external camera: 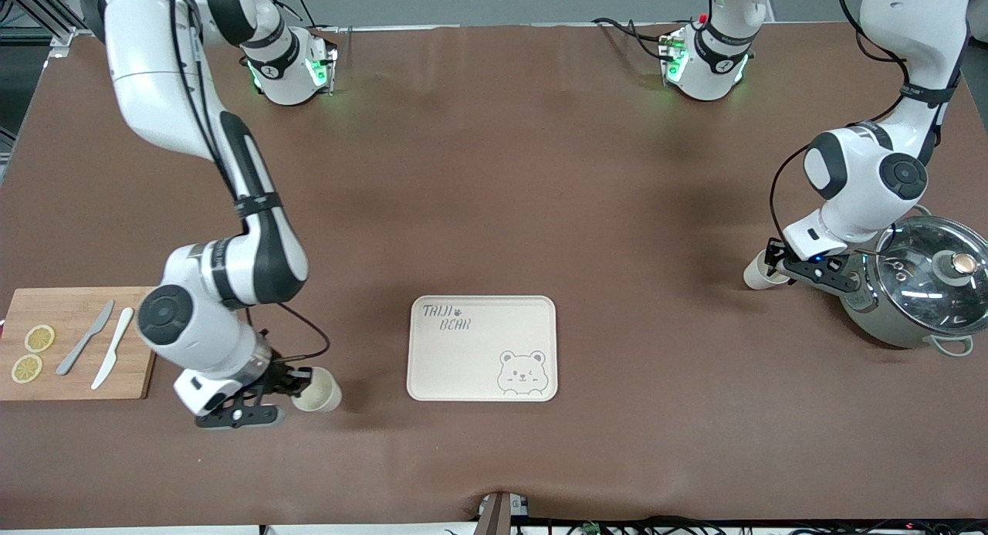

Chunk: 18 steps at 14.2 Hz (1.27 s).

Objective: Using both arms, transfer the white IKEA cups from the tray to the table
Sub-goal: 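Set the cup beside the pot while the right gripper carries its cup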

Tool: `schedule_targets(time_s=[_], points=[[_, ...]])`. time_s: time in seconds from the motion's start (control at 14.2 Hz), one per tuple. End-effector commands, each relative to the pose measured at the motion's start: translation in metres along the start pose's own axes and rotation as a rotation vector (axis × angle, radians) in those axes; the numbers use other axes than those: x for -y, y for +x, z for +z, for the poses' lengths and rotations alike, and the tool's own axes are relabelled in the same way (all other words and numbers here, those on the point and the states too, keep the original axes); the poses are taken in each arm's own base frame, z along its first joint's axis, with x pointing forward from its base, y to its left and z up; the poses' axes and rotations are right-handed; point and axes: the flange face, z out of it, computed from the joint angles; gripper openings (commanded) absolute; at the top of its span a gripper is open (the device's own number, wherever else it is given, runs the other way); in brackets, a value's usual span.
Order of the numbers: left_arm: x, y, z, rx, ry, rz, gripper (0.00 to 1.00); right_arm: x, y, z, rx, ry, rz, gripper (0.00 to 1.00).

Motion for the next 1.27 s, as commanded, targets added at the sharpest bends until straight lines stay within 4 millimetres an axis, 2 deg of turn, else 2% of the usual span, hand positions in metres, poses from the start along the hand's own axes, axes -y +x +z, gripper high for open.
schedule_targets(time_s=[0.0, 0.21, 0.42, 0.56, 0.7, 0.77, 0.85, 0.92, 0.99, 1.06, 1.13, 1.2], points=[[0.006, 0.003, -0.007, -0.019, 0.002, 0.013, 1.00, -0.041, -0.001, -0.002, 0.013, -0.021, -0.056, 0.00], [0.009, 0.012, -0.029, -0.020, -0.003, 0.023, 1.00, -0.088, -0.008, 0.010, 0.038, -0.043, -0.095, 0.00], [0.021, 0.038, -0.071, 0.024, -0.047, 0.006, 1.00, -0.132, -0.018, 0.023, 0.062, -0.047, -0.097, 0.00], [0.023, 0.063, -0.096, 0.026, -0.056, -0.060, 1.00, -0.149, -0.024, 0.032, 0.077, -0.043, -0.075, 0.00], [-0.002, 0.103, -0.116, 0.021, -0.061, -0.138, 1.00, -0.153, -0.028, 0.039, 0.087, -0.036, -0.065, 0.00], [-0.017, 0.120, -0.122, 0.022, -0.062, -0.181, 1.00, -0.153, -0.030, 0.043, 0.093, -0.034, -0.060, 0.10], [-0.035, 0.135, -0.126, 0.023, -0.065, -0.222, 1.00, -0.153, -0.031, 0.045, 0.096, -0.033, -0.057, 0.36], [-0.053, 0.151, -0.133, 0.009, -0.064, -0.261, 1.00, -0.153, -0.031, 0.045, 0.098, -0.034, -0.058, 0.50], [-0.075, 0.163, -0.133, 0.009, -0.067, -0.288, 1.00, -0.153, -0.031, 0.045, 0.097, -0.033, -0.056, 0.75], [-0.095, 0.173, -0.138, 0.001, -0.070, -0.310, 1.00, -0.154, -0.031, 0.044, 0.096, -0.033, -0.053, 0.83], [-0.115, 0.182, -0.143, -0.007, -0.074, -0.329, 1.00, -0.154, -0.030, 0.043, 0.094, -0.032, -0.052, 0.96], [-0.133, 0.192, -0.154, -0.022, -0.077, -0.370, 1.00, -0.155, -0.030, 0.041, 0.093, -0.032, -0.051, 1.00]])
